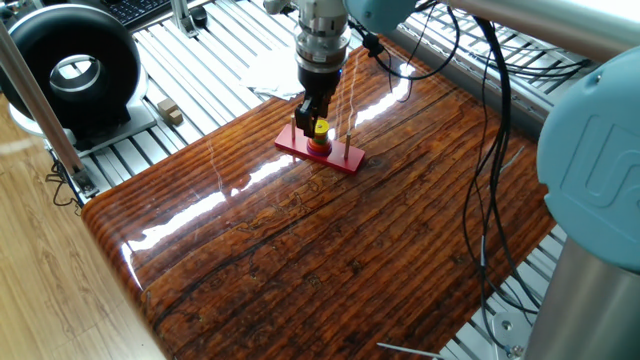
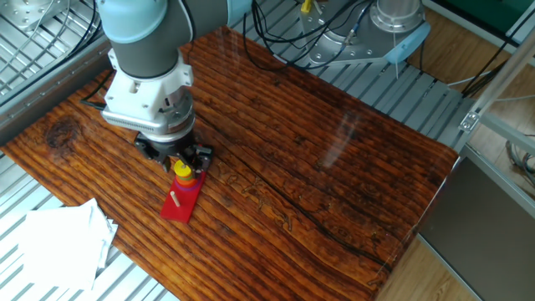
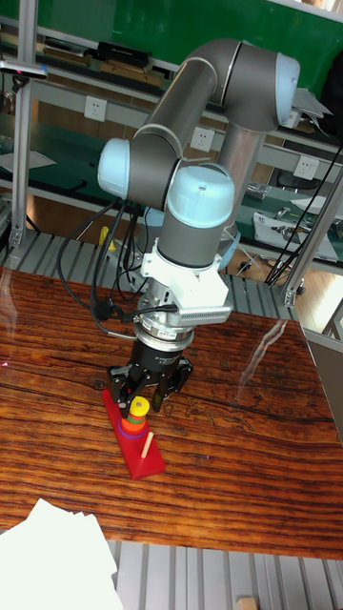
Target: Take out one Hanoi block and throw it aside
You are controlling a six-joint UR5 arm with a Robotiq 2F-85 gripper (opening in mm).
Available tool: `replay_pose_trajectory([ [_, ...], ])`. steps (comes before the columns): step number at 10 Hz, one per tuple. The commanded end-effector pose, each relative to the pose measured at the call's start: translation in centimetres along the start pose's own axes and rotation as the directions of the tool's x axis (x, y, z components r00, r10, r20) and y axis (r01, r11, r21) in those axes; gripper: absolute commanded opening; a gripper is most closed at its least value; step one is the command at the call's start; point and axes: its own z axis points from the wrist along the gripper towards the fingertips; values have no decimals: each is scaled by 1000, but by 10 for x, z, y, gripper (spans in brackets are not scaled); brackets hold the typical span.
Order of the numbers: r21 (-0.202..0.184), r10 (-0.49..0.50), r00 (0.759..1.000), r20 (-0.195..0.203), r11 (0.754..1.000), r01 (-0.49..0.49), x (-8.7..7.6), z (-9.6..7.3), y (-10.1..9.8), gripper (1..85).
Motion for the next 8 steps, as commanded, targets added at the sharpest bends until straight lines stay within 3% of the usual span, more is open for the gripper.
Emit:
replay_pose_trajectory([
  [1,-15,10,1000,1,1000,-10,6,2,0,527],
  [8,-59,8,1000,11,998,-7,8,-8,2,517],
])
